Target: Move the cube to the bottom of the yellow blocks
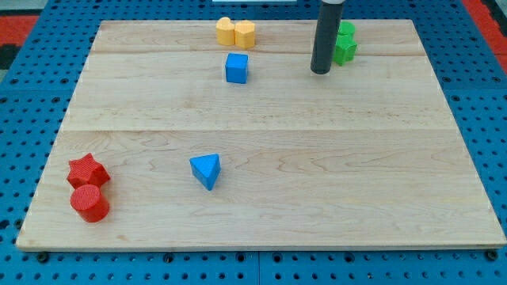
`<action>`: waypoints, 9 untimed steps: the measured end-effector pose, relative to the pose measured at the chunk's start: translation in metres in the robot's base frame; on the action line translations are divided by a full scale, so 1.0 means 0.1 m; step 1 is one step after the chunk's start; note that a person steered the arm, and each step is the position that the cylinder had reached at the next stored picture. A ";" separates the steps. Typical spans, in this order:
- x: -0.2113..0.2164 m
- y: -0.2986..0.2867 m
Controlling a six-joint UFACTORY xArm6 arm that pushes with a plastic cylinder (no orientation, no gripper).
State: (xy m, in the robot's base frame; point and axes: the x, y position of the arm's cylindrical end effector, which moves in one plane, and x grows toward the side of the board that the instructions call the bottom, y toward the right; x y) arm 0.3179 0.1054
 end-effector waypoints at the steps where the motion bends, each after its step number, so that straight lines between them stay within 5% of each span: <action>1: 0.01 -0.12; 4: -0.27 -0.40; 9: 0.01 -0.48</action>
State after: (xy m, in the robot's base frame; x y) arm 0.3191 0.0578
